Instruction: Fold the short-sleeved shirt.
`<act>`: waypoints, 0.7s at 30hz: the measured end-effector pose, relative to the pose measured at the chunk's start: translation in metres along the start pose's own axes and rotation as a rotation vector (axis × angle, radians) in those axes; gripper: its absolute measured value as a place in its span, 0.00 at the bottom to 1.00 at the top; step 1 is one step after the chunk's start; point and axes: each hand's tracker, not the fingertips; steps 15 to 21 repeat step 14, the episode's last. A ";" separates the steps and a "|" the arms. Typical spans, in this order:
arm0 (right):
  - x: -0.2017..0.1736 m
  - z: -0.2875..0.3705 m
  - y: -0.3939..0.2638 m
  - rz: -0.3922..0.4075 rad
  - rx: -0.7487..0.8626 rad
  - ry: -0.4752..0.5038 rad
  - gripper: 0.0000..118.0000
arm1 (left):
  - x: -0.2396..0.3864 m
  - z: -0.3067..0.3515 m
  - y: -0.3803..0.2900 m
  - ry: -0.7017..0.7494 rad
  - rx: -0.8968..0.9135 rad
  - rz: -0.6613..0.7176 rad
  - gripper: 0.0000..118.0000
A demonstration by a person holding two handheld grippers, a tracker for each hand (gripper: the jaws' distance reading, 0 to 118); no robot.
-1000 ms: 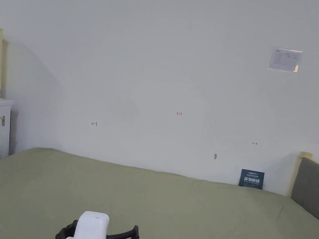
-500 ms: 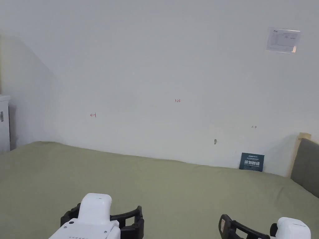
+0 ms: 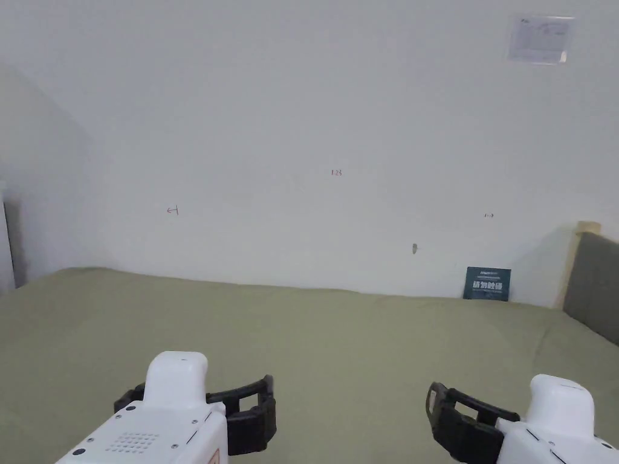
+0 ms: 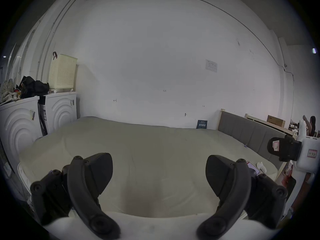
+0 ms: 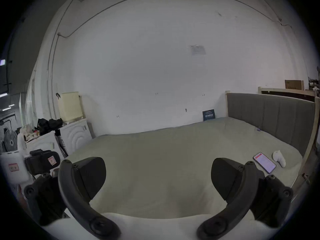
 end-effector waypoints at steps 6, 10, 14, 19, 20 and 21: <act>-0.004 -0.004 0.008 0.036 -0.023 -0.053 1.00 | -0.002 -0.005 -0.002 0.005 -0.020 0.006 0.96; -0.001 -0.009 0.012 -0.005 -0.078 -0.064 1.00 | -0.003 -0.007 -0.004 0.004 -0.034 0.024 0.96; 0.008 -0.011 0.008 -0.133 -0.105 -0.032 1.00 | -0.003 -0.007 -0.006 -0.015 -0.034 0.034 0.96; 0.008 -0.011 0.008 -0.133 -0.105 -0.032 1.00 | -0.003 -0.007 -0.006 -0.015 -0.034 0.034 0.96; 0.008 -0.011 0.008 -0.133 -0.105 -0.032 1.00 | -0.003 -0.007 -0.006 -0.015 -0.034 0.034 0.96; 0.008 -0.011 0.008 -0.133 -0.105 -0.032 1.00 | -0.003 -0.007 -0.006 -0.015 -0.034 0.034 0.96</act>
